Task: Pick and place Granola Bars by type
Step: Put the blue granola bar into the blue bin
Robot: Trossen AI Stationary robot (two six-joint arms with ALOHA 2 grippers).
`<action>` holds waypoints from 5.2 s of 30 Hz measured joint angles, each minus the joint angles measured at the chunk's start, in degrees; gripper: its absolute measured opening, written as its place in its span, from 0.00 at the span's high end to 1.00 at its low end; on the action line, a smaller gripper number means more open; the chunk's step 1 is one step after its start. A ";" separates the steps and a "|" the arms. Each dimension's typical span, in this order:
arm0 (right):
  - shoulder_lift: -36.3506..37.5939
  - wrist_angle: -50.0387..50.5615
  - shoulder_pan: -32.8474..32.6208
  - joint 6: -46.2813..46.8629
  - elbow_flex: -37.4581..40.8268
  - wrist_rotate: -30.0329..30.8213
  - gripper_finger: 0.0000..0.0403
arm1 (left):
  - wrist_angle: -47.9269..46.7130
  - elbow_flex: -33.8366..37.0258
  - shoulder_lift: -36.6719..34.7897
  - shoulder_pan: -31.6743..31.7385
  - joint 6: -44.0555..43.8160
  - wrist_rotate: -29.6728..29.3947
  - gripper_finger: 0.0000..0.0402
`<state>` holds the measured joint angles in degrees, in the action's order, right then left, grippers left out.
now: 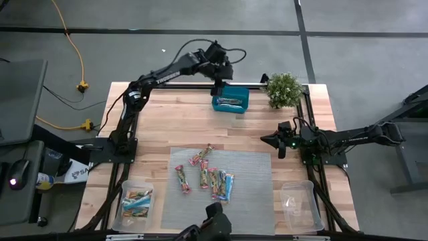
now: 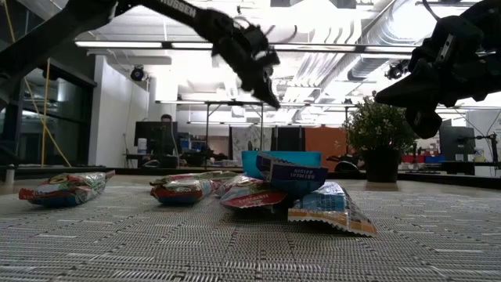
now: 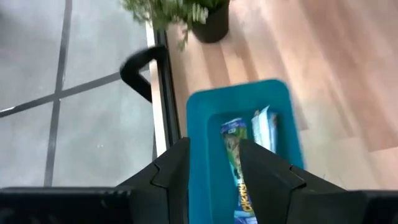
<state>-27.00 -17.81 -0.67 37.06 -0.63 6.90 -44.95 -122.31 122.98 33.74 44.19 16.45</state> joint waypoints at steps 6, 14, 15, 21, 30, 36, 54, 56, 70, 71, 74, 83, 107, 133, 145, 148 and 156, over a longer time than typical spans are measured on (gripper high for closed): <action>0.00 -0.01 -0.02 0.00 -0.01 0.00 1.00 | -14.94 -10.74 -1.99 0.00 -3.92 1.18 0.66; 0.00 -0.01 -0.02 0.00 0.00 0.00 1.00 | -24.94 -10.96 -10.58 -0.73 -14.28 3.26 0.66; 0.01 0.00 0.00 -0.01 -0.01 -0.02 1.00 | -25.81 -10.96 -11.52 -1.28 -15.55 2.49 0.66; 0.01 0.00 -0.01 -0.01 0.00 -0.01 1.00 | -33.40 -10.92 -16.41 -6.47 -26.58 -7.36 0.66; 0.00 -0.01 -0.01 0.00 -0.01 0.00 1.00 | -44.61 -10.91 -18.78 -24.29 -49.81 -27.16 0.66; 0.02 -0.01 -0.01 0.00 0.00 -0.01 1.00 | -45.06 -10.92 -18.14 -37.31 -66.65 -36.58 0.66; 0.02 -0.23 0.00 0.00 0.01 0.00 1.00 | -44.59 -10.88 -1.25 -53.47 -101.05 -37.24 0.66; 0.00 -0.25 -0.02 0.00 0.01 0.00 1.00 | -44.15 -10.85 1.36 -53.23 -101.07 -34.85 0.66; -0.02 -0.19 -0.02 0.00 0.01 0.00 1.00 | -28.57 -10.96 11.39 -53.13 -98.96 -25.68 0.66; 0.00 -0.16 0.00 0.00 -0.01 0.00 1.00 | -28.22 -10.92 11.57 -53.13 -98.98 -25.51 0.66; 0.02 -0.04 -0.02 0.00 -0.01 -0.01 1.00 | -26.60 -10.96 12.42 -52.84 -100.21 -24.58 0.66; 0.00 -0.02 0.00 0.00 -0.01 0.00 1.00 | -27.05 -10.85 13.49 -52.29 -104.27 -24.57 0.66; 0.02 -0.01 0.00 0.00 -0.01 0.00 1.00 | -29.88 -10.79 15.94 -54.75 -110.85 -30.21 0.66; 0.00 -0.03 -0.01 0.00 0.00 -0.01 1.00 | -31.65 -10.85 18.91 -51.98 -121.10 -24.70 0.66; 0.02 -0.01 -0.02 0.00 0.01 0.00 1.00 | -28.05 -10.96 20.37 -51.32 -120.99 -23.15 0.66; 0.00 -0.06 -0.01 0.00 0.00 -0.01 1.00 | -28.68 -10.96 20.46 -51.32 -120.89 -22.93 0.66; 0.02 -0.03 0.00 0.00 0.00 0.00 1.00 | -30.20 -10.92 20.50 -51.32 -120.79 -23.61 0.66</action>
<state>-26.99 -17.85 -0.67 37.06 -0.64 6.90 -75.15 -133.23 143.48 -17.58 -76.60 -7.16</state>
